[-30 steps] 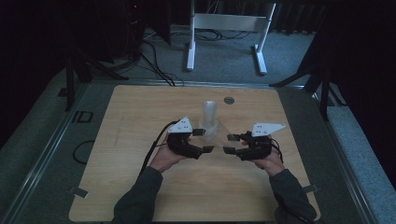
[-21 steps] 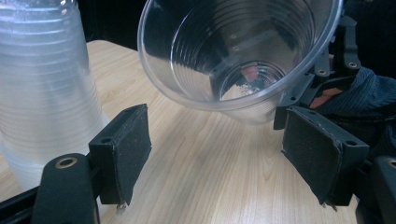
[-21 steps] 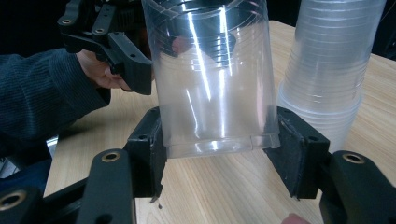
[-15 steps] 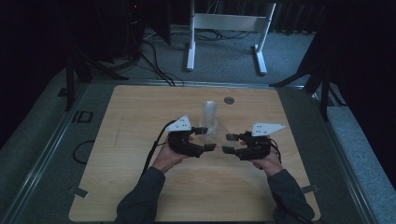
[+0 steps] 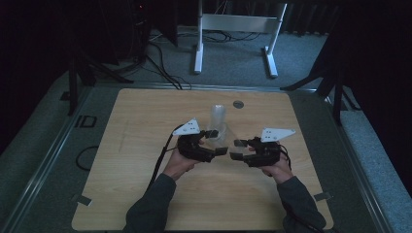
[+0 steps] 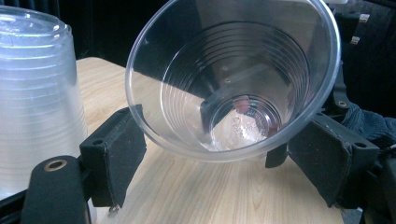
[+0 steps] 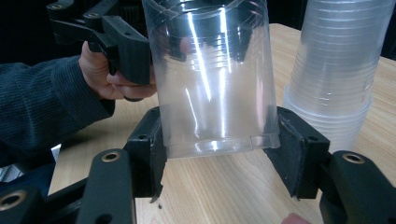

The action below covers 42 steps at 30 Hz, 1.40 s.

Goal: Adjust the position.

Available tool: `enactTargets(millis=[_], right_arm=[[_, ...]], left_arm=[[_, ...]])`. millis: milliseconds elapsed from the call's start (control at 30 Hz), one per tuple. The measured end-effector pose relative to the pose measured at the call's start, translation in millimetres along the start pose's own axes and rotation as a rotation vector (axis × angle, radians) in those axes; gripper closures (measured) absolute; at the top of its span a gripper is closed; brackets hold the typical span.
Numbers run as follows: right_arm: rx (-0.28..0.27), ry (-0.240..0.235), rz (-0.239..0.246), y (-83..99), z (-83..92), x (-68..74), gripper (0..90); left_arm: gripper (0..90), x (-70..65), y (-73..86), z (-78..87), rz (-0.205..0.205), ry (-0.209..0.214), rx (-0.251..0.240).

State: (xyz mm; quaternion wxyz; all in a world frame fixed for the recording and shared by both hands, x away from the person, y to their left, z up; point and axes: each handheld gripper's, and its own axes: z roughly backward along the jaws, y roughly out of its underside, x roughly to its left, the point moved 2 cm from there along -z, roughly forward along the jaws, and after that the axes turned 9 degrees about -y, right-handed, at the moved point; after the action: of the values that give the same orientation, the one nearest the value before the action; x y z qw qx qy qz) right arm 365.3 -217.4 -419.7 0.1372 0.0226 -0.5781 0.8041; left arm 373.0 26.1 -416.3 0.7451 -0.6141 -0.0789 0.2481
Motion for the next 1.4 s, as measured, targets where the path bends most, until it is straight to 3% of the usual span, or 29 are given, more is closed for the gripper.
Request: enactTargets(millis=[933,1400], right_arm=[[0.006,-0.005,-0.005,0.3,-3.9,0.2,41.7],[0.012,-0.003,-0.005,0.4,-3.8,-0.6,41.8]], left_arm=[[19.9,-5.1,-1.2,-10.6,0.037,0.010,-0.064],[25.2,-6.6,-0.5,-13.1,0.051,0.007,-0.086]])
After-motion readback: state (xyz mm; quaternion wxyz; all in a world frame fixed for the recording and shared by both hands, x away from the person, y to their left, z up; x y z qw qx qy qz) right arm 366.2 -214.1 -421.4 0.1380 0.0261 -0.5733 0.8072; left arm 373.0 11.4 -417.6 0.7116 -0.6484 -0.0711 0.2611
